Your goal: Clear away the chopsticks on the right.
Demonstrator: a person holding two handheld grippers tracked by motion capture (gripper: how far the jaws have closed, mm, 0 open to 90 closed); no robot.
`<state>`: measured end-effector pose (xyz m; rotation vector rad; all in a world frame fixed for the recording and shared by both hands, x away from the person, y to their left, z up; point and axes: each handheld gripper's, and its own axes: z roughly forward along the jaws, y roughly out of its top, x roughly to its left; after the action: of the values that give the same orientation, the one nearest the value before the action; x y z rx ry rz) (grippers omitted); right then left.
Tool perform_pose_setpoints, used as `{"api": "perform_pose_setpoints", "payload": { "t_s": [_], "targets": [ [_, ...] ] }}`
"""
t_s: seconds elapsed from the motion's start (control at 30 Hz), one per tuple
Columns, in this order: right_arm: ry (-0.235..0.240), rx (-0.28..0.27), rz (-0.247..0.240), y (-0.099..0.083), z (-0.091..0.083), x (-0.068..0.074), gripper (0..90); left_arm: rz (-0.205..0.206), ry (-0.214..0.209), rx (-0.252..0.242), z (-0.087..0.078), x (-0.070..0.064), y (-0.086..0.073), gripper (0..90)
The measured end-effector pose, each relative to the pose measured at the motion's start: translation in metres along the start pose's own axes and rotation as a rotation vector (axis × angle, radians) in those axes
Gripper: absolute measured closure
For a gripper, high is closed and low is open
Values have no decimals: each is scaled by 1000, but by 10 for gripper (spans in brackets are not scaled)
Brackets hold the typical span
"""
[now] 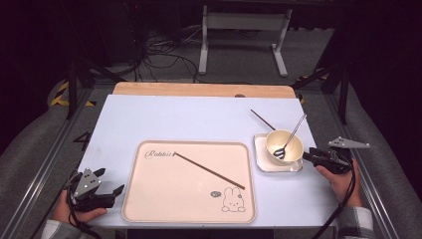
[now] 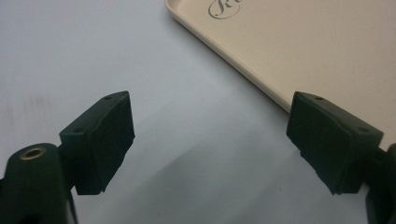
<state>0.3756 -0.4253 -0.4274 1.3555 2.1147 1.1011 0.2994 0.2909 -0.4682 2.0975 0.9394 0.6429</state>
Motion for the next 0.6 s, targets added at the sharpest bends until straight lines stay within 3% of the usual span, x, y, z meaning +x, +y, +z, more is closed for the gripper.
{"api": "perform_pose_setpoints", "payload": {
  "t_s": [0.33,0.53,0.6],
  "targets": [
    [7,23,46,2,21,-9,612,0,-7,3,2,0,0,158],
    [51,21,90,2,33,-16,646,0,-5,8,2,0,0,158],
    [77,17,97,2,36,-18,704,1,-7,9,3,0,0,158]
  ]
}}
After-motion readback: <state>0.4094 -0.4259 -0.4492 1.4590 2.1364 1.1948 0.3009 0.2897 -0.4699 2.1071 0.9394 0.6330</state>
